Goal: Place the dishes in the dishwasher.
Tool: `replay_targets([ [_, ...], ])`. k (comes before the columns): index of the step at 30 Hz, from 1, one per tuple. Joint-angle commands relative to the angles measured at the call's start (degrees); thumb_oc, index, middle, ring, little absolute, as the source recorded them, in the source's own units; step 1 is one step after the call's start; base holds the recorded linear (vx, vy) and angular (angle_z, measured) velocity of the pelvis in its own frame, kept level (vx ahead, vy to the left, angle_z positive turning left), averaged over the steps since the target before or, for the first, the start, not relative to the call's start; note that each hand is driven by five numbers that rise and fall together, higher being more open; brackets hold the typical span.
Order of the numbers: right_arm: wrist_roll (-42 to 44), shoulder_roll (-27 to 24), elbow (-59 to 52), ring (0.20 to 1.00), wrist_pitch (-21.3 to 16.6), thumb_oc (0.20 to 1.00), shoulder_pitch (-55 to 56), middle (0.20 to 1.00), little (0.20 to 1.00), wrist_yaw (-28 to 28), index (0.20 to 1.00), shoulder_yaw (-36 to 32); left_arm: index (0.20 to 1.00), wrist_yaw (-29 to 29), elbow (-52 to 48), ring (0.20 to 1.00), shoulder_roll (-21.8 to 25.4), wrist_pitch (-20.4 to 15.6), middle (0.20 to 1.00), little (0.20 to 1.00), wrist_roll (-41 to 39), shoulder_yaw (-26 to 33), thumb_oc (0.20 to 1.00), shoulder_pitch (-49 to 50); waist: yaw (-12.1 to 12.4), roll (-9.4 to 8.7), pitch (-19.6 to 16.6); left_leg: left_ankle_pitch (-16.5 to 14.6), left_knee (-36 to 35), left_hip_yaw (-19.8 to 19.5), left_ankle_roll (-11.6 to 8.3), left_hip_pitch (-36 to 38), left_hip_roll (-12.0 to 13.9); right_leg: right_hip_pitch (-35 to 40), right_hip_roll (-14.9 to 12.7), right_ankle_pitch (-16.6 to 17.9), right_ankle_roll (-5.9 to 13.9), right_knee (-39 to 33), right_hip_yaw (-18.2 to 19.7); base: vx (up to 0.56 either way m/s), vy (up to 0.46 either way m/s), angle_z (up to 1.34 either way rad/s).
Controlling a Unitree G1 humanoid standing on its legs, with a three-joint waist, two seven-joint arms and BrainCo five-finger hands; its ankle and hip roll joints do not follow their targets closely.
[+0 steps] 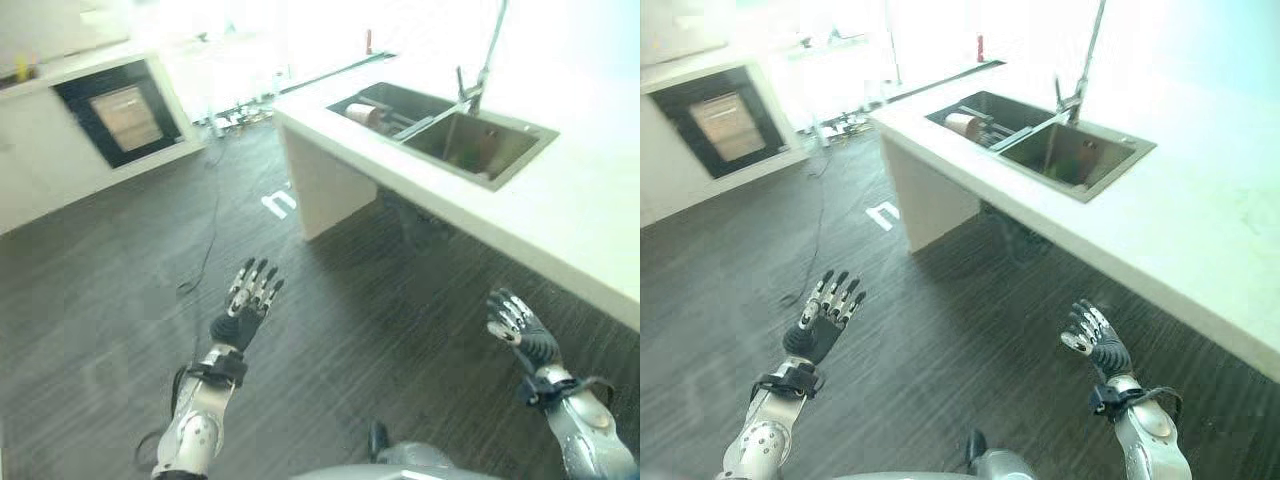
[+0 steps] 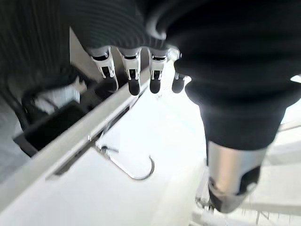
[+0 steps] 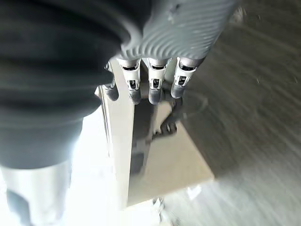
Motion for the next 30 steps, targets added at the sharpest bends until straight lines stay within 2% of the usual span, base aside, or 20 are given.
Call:
replay_targets([
  [1,0.4,-2.0,-5.1,1.0,-2.9,1.0,1.3,1.0,1.0,0.4,1.0,-1.0,1.0,-0.4,-0.9,1.0,2.5,-0.9,1.0,1.0,-3.6,1.9,1.0,1.7,-0.5,-2.73,-0.7,-1.0,-11.2,-2.5,1.44,-9.8,0.7,8.9,-6.1,6.8,12.62,-10.2,0.4,0.52,-0.092,-0.96],
  [2,-0.4,-2.4,-4.7,1.0,-2.8,1.0,0.8,1.0,1.0,-0.1,1.0,-0.8,1.0,-0.6,-0.4,1.0,2.2,-0.5,1.0,1.0,-4.6,2.3,1.0,1.6,0.6,-2.65,-0.1,-1.7,-15.6,-2.3,2.13,-11.9,-0.7,10.4,-5.5,5.7,12.69,-10.2,0.9,0.38,0.034,-0.87],
  [4,-0.3,-2.9,-5.4,1.0,-1.8,1.0,0.3,1.0,1.0,-0.4,1.0,-0.7,1.0,-0.7,-0.7,1.0,2.0,-0.6,1.0,1.0,-4.8,2.4,1.0,2.1,1.1,-2.5,0.2,-1.4,-23.4,-0.4,1.88,-11.0,-0.4,11.6,-4.9,4.4,12.89,-10.2,2.3,0.51,0.112,-0.93],
  [5,-0.6,-2.8,-6.6,1.0,-0.8,1.0,0.2,1.0,1.0,-0.4,1.0,-0.7,1.0,0.0,-1.7,1.0,2.3,-0.9,1.0,1.0,-4.8,2.4,1.0,2.7,1.3,-1.4,0.0,0.1,-39.4,-0.3,1.5,-9.3,1.7,12.5,-3.8,2.9,13.68,-10.2,3.8,0.57,0.244,-0.87],
  [6,-0.7,-2.8,-7.1,1.0,-0.6,1.0,0.2,1.0,1.0,-0.3,1.0,-0.6,1.0,0.1,-1.8,1.0,2.2,-1.0,1.0,1.0,-4.8,2.3,1.0,3.1,1.7,-1.21,0.1,0.1,-46.9,-1.6,1.76,-8.5,1.8,13.0,-3.8,2.1,14.29,-10.2,5.1,0.68,0.373,-0.79],
  [7,-1.0,-3.1,-7.9,1.0,0.1,1.0,0.0,1.0,1.0,-0.4,1.0,-0.4,1.0,0.5,-2.4,1.0,2.0,-1.1,1.0,1.0,-5.1,2.4,1.0,3.7,2.7,-0.81,-0.2,1.2,-56.9,-6.7,1.81,-7.1,2.0,13.3,-3.7,1.4,14.89,-10.2,7.2,0.57,0.323,-0.99],
  [8,-1.7,-3.0,-8.5,1.0,0.5,1.0,-0.2,1.0,1.0,-0.2,1.0,-0.2,1.0,0.2,-2.8,1.0,1.6,-1.0,1.0,1.0,-5.0,3.1,1.0,4.4,3.8,-0.66,-0.2,2.6,-61.1,-11.8,1.34,-7.1,2.2,14.5,-3.7,0.7,14.82,-10.2,8.5,0.61,0.397,-1.03],
  [9,-2.6,-3.1,-8.8,1.0,0.0,1.0,-0.2,1.0,1.0,0.2,1.0,-0.7,1.0,-1.9,-2.3,1.0,0.2,-0.9,1.0,1.0,-3.9,4.1,1.0,4.9,4.5,-0.56,-0.2,3.6,-60.3,-11.8,0.58,-8.3,2.6,16.7,-4.2,-0.8,15.0,-10.2,9.6,0.6,0.466,-1.36],
  [10,-2.1,-3.8,-9.6,1.0,-0.5,1.0,-0.9,1.0,1.0,0.3,1.0,-0.7,1.0,-2.6,-1.8,1.0,0.5,-2.3,1.0,1.0,-4.0,4.0,1.0,4.4,4.1,-0.58,-0.7,-0.3,-61.3,-9.9,1.12,-6.7,3.0,17.0,-6.6,-1.2,16.36,-10.2,9.0,0.49,0.423,-2.47],
  [13,1.6,-4.3,-14.4,1.0,-0.6,1.0,1.0,1.0,1.0,4.9,1.0,-4.8,1.0,-5.1,-2.6,1.0,2.8,-5.4,1.0,1.0,-5.8,5.8,1.0,1.2,2.2,-0.13,-0.7,-4.3,-59.8,-6.6,2.53,-2.7,1.8,17.3,-10.6,-1.4,18.53,-8.1,7.0,0.43,0.428,-2.1],
  [14,8.1,-3.6,-22.0,1.0,1.3,1.0,3.0,1.0,1.0,10.5,1.0,-8.4,1.0,-9.6,-8.0,1.0,4.7,-7.9,1.0,1.0,-6.2,8.7,1.0,0.3,1.7,-0.09,-1.1,-4.7,-60.0,-5.3,3.3,-1.5,1.1,16.3,-12.1,-0.2,19.72,-6.7,6.2,0.31,0.343,-0.9],
  [17,17.9,-2.9,-31.0,1.0,2.0,1.0,4.7,1.0,1.0,15.8,1.0,-13.8,1.0,-19.1,-16.2,1.0,7.3,-12.1,1.0,1.0,-8.2,14.2,1.0,0.2,1.5,-0.26,-2.0,-5.7,-61.2,-5.0,3.91,0.3,0.4,15.2,-13.6,0.7,20.89,-4.4,5.1,0.28,0.289,-0.18],
  [19,26.8,-4.8,-38.1,1.0,1.8,1.0,2.2,1.0,1.0,17.7,1.0,-19.9,1.0,-26.5,-23.4,1.0,13.8,-18.6,1.0,1.0,-10.2,21.8,1.0,-2.3,1.4,-0.01,-3.0,-6.9,-61.6,-2.3,3.84,3.0,-0.3,13.0,-15.3,4.5,22.32,0.6,-0.1,0.21,0.259,0.11],
  [21,31.1,-6.8,-40.8,1.0,2.2,1.0,0.3,1.0,1.0,17.4,1.0,-23.0,1.0,-28.7,-26.0,1.0,18.3,-21.8,1.0,1.0,-11.8,25.8,1.0,-3.2,1.9,0.39,-3.0,-7.8,-61.6,-0.2,3.67,4.4,-0.5,11.7,-16.6,5.8,22.94,3.9,-5.1,0.11,0.196,-0.4],
  [22,33.2,-7.0,-41.7,1.0,4.0,1.0,-2.0,1.0,1.0,18.1,1.0,-24.5,1.0,-28.7,-27.2,1.0,20.8,-23.7,1.0,1.0,-12.1,28.8,1.0,-3.6,2.7,0.93,-3.4,-8.4,-61.6,1.7,3.33,5.1,-0.3,10.9,-17.5,6.5,23.39,5.2,-10.0,0.05,0.157,-0.91],
  [23,33.4,-7.1,-41.9,1.0,4.7,1.0,-3.3,1.0,1.0,18.3,1.0,-25.0,1.0,-29.7,-27.9,1.0,22.1,-24.3,1.0,1.0,-13.2,30.4,1.0,-3.6,3.0,1.15,-3.5,-8.6,-61.6,2.7,3.25,5.4,-0.2,10.3,-17.0,6.1,23.4,5.1,-11.4,0.08,0.128,-1.22],
  [24,33.5,-7.4,-43.2,1.0,5.6,1.0,-4.2,1.0,1.0,17.7,1.0,-25.6,1.0,-32.4,-29.0,1.0,23.4,-24.1,1.0,1.0,-16.8,33.1,1.0,-2.8,3.3,1.3,-3.6,-9.0,-61.6,3.5,3.16,6.0,-0.3,9.8,-13.5,3.9,22.84,2.8,-11.8,0.09,0.072,-1.54],
  [26,30.9,-8.5,-43.9,1.0,5.8,1.0,-4.7,1.0,1.0,15.2,1.0,-27.0,1.0,-33.8,-30.1,1.0,23.9,-23.1,1.0,1.0,-19.2,34.5,1.0,-3.0,3.1,0.62,-3.8,-9.4,-61.6,3.5,2.56,6.3,-1.2,8.8,-9.0,4.0,21.33,-2.7,-11.2,0.12,0.022,-1.01],
  [27,30.3,-9.1,-43.6,1.0,5.6,1.0,-4.6,1.0,1.0,14.7,1.0,-27.2,1.0,-33.2,-30.2,1.0,24.0,-23.2,1.0,1.0,-20.1,34.7,1.0,-3.3,3.0,0.49,-3.6,-9.7,-61.6,3.5,2.64,6.5,-1.5,8.2,-8.8,5.1,21.35,-3.7,-11.4,0.11,-0.021,-0.08],
  [30,28.5,-9.8,-41.6,1.0,6.8,1.0,-4.0,1.0,1.0,13.6,1.0,-29.7,1.0,-28.6,-30.4,1.0,21.9,-21.2,1.0,1.0,-22.5,35.9,1.0,-5.4,2.2,0.97,-3.9,-9.1,-61.6,3.7,2.12,6.5,-1.0,8.7,-7.4,2.3,19.23,-5.3,-9.9,0.1,-0.092,0.13],
])
